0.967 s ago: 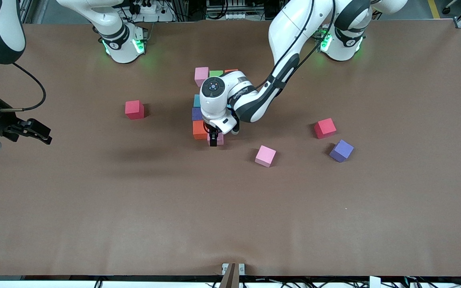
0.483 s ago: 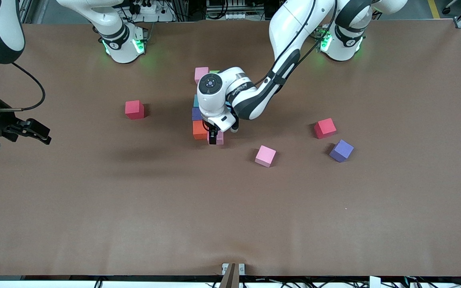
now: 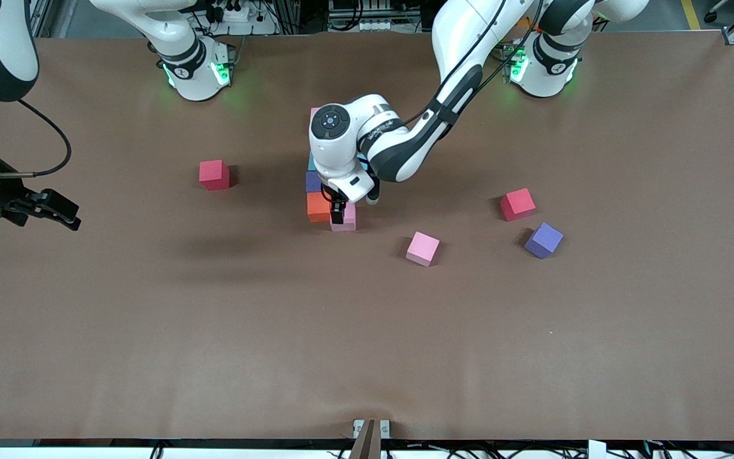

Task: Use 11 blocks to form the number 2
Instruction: 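Release the pink cube and move the left gripper to another pink cube, then lower the left gripper and grasp the second pink cube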

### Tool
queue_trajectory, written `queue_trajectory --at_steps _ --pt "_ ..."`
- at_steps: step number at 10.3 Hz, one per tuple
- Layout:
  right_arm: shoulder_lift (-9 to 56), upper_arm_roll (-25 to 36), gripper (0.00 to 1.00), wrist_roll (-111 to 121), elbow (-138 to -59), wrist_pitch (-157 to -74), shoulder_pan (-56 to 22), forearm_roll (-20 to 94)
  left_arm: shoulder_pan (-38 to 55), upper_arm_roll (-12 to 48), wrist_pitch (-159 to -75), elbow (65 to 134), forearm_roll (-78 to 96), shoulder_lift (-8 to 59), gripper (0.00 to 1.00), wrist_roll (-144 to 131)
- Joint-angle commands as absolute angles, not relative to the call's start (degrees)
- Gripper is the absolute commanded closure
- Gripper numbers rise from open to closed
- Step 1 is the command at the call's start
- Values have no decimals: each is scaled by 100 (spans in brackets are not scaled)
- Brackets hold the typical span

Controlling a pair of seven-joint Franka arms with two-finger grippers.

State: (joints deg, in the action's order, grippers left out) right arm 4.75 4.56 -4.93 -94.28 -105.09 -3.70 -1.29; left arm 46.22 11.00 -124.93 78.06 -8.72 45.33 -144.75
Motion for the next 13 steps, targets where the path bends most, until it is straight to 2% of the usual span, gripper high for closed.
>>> queue_trajectory --at_steps 1,8,13 --pt "536 413 0 -457 -9299 -10424 -308 -220 4457 1090 -12226 7875 -792 4202 0 -14056" --pt "545 404 0 -536 -9325 -10310 -351 -211 3517 1072 -11418 7892 -537 4113 0 -11324" --pt "571 404 0 -536 -9334 -10310 -378 -211 3112 1055 -11391 8033 -510 4166 0 -10539"
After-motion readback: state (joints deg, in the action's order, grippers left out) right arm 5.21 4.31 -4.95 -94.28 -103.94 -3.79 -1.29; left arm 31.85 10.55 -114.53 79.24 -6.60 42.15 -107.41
